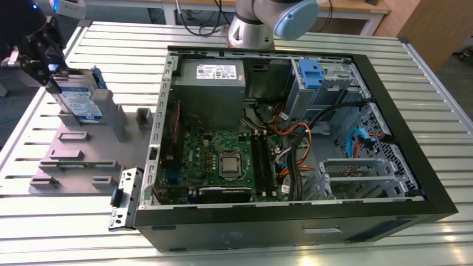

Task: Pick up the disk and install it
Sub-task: 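Pick up the disk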

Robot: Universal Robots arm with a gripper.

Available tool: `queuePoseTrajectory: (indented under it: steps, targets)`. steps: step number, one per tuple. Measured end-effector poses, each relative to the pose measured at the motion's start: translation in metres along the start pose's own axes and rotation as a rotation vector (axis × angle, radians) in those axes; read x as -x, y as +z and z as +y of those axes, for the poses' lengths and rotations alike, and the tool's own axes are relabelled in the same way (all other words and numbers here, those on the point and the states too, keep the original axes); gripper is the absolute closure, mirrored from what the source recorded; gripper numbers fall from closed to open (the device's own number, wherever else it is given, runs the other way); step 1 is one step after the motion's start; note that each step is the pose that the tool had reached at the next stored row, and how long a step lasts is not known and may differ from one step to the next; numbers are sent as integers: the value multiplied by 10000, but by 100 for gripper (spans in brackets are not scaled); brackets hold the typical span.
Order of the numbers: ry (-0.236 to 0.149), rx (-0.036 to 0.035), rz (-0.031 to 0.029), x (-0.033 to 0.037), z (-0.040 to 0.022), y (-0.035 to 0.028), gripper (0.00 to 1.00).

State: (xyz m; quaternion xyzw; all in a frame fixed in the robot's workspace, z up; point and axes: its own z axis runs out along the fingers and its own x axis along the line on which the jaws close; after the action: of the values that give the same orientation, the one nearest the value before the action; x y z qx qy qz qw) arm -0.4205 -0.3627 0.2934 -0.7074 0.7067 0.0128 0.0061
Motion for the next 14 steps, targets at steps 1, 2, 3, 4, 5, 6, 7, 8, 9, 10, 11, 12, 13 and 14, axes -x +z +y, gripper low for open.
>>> queuePoseTrajectory:
  steps: [1,2,3,4,5,6,7,8,9,10,11,12,13,14]
  targets:
    - [0,0,0,0,1,4,41]
    - [0,0,0,0,2,9,41]
    - [0,0,0,0,3,13,41]
    - [0,1,0,0,6,17,41]
    - [1,1,1,0,10,20,41]
    - [1,0,0,0,15,23,41]
    - [1,0,0,0,20,27,41]
    - [0,-2,0,-1,23,31,41]
    - [0,-1,0,0,25,34,41]
    - [-1,-1,0,0,27,38,41]
    - [-1,0,1,0,29,43,41]
    - [-1,0,1,0,31,48,41]
    - [-1,1,1,0,33,53,41]
    - [-2,0,0,0,34,58,41]
